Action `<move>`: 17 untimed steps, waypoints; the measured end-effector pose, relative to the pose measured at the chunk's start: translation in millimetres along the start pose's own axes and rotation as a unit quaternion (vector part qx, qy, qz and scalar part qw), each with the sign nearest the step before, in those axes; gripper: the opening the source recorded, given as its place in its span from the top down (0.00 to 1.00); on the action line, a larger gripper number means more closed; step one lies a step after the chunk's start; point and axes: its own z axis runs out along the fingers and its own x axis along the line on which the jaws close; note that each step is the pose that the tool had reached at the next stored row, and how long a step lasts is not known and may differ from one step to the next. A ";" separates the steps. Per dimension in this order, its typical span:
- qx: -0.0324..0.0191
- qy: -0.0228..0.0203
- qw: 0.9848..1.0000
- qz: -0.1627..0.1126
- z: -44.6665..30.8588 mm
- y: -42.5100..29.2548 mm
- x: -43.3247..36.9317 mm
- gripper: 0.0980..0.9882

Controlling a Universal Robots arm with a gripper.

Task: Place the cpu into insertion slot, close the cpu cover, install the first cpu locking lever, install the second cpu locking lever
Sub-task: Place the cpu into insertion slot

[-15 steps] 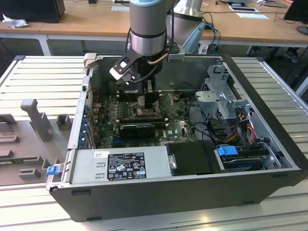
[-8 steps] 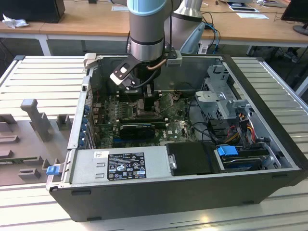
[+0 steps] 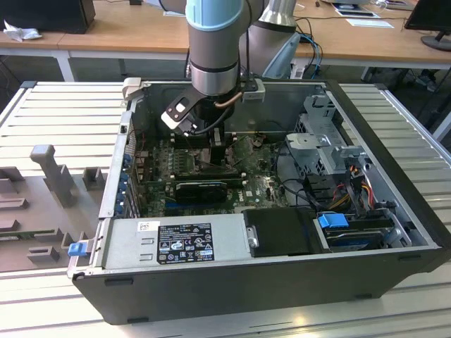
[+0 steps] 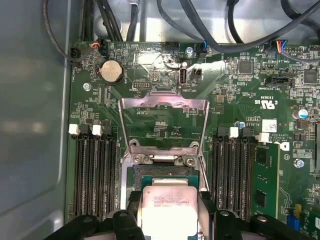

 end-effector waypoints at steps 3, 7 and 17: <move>0.000 0.000 1.000 0.000 1.8 -0.3 -0.1 0.51; 0.000 0.000 1.000 0.000 5.4 -2.3 -0.2 0.51; 0.000 0.000 1.000 0.001 13.2 -3.0 5.3 0.51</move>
